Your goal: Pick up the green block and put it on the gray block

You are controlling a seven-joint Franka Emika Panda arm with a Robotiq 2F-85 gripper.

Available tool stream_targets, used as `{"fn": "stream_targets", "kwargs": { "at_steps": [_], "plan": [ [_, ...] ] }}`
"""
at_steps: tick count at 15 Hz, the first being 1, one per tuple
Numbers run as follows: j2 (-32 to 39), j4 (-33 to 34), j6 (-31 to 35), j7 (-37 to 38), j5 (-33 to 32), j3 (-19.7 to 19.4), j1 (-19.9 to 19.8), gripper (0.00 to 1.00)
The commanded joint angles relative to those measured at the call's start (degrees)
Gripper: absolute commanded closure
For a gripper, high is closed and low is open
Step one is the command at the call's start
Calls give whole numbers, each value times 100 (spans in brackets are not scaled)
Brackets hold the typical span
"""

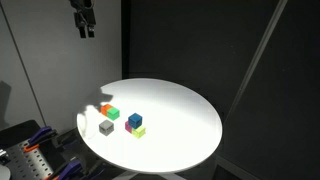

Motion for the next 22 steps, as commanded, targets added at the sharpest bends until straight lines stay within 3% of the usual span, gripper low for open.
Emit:
{"fn": "stream_targets", "kwargs": {
  "at_steps": [1, 17, 22],
  "plan": [
    [22, 23, -20, 47, -52, -177, 204, 0],
    [6, 24, -20, 47, -52, -176, 203, 0],
    [28, 59, 18, -106, 93, -375, 289, 0]
  ]
}}
